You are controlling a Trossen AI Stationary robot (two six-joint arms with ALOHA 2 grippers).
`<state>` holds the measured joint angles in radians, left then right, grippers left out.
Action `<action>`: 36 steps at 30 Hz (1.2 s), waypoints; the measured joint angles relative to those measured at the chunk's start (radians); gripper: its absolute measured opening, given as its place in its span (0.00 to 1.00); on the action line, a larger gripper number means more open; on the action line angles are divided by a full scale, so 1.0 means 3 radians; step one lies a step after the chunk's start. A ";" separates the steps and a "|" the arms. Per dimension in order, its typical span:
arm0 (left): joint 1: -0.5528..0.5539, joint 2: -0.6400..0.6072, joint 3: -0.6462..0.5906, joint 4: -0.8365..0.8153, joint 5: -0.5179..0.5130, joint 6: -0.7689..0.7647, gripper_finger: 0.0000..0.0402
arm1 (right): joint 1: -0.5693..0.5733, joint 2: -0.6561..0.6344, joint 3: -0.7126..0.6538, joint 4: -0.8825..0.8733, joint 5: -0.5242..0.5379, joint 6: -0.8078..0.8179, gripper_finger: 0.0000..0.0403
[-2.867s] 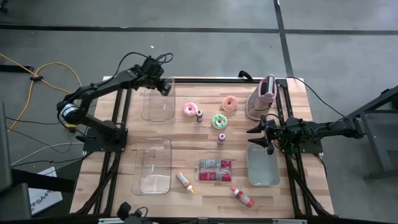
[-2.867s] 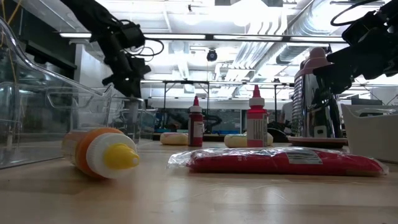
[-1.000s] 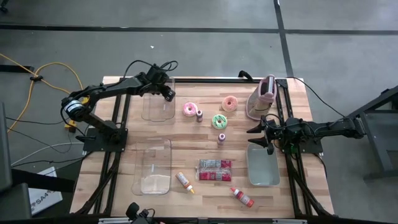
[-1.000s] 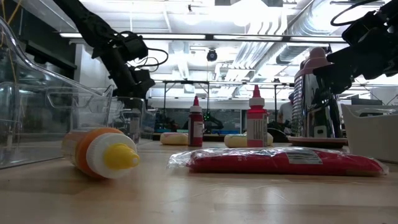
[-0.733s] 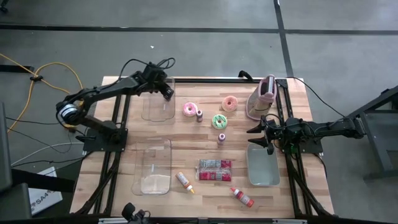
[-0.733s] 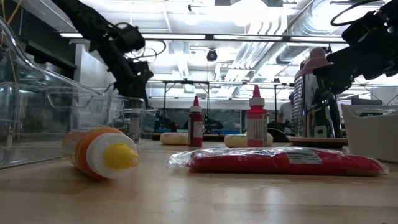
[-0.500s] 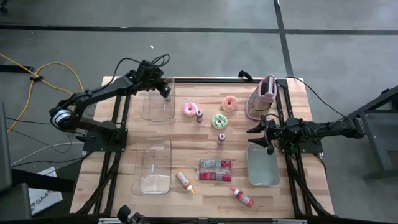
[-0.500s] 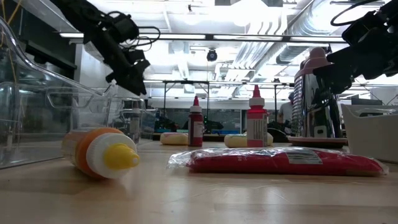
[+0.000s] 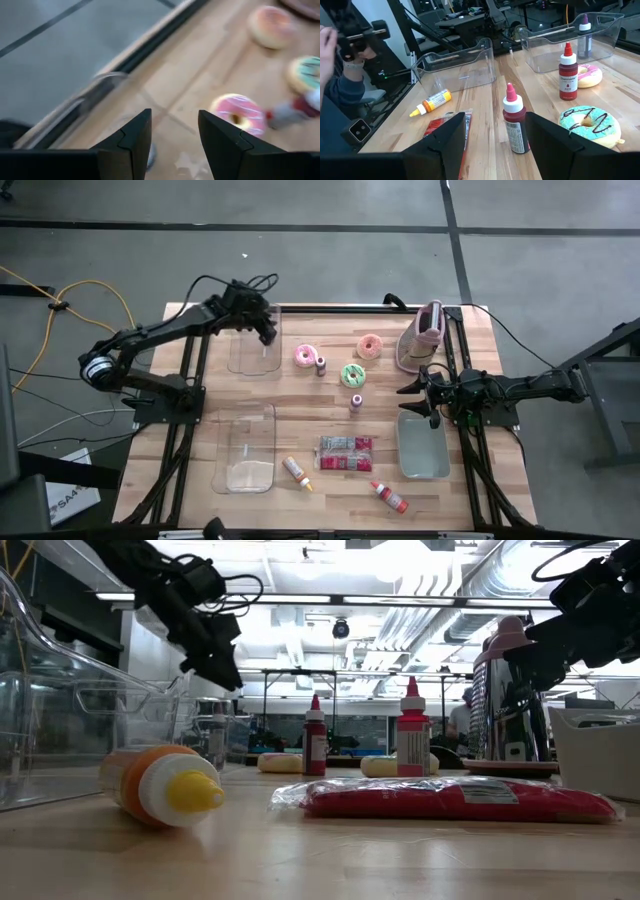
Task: Pick & Place Food Item
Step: Put the red food coloring bottle into the top transparent bin
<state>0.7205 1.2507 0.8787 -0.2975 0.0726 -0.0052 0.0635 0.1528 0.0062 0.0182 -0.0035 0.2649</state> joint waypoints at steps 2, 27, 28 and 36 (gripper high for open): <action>-0.0091 0.0000 0.0000 0.0017 0.0152 0.0084 0.39 | -0.0001 0.0000 0.0000 0.0001 0.0001 0.0000 0.48; -0.1363 0.0249 0.0003 0.0470 0.0217 0.0750 0.39 | 0.0000 0.0001 0.0000 0.0000 0.0001 0.0000 0.48; -0.1362 0.0276 0.0003 0.0491 0.0160 0.0725 0.39 | -0.0001 0.0001 0.0000 0.0001 0.0000 0.0000 0.48; -0.1313 0.0552 0.0003 0.0724 -0.0087 0.0637 0.39 | 0.0000 0.0001 0.0000 0.0001 0.0001 0.0000 0.48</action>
<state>0.3265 1.4162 0.8795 -0.0804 0.0464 0.1859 0.0634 0.1532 0.0062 0.0184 -0.0032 0.2649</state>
